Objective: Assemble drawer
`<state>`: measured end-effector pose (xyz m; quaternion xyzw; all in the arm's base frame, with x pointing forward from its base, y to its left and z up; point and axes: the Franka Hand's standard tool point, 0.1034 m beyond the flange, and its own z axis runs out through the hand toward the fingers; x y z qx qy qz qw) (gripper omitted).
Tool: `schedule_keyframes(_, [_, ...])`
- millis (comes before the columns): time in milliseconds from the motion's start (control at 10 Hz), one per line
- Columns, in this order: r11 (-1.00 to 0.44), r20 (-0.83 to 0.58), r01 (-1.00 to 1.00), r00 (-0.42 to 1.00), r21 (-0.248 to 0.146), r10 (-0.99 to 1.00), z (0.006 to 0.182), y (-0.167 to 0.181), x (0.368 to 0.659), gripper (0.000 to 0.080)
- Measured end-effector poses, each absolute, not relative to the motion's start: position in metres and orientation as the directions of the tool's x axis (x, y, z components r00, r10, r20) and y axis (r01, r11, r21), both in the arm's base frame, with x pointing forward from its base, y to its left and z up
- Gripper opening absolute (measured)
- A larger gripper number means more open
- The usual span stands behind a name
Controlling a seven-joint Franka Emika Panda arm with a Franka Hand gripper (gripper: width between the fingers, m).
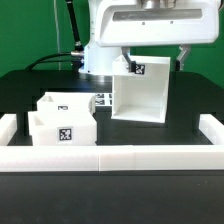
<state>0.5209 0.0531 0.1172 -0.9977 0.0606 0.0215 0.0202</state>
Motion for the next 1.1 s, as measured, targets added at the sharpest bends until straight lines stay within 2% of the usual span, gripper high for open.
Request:
schedule_keyframes(300, [-0.958,-0.062,-0.282,0.958,-0.042,-0.28,0.117,0.061,0.514,0.065])
schedule_keyframes(700, [-0.957,-0.071,-0.285,0.957,-0.048,-0.282,0.116,0.06,0.509,0.065])
schedule_keyframes(900, [-0.958,-0.064,-0.285,0.957,-0.04,-0.282,0.134,0.074,0.494,0.065])
schedule_keyframes(1100, [-0.962,-0.056,-0.27,0.962,-0.035,-0.268,0.138,0.079,0.475,0.065])
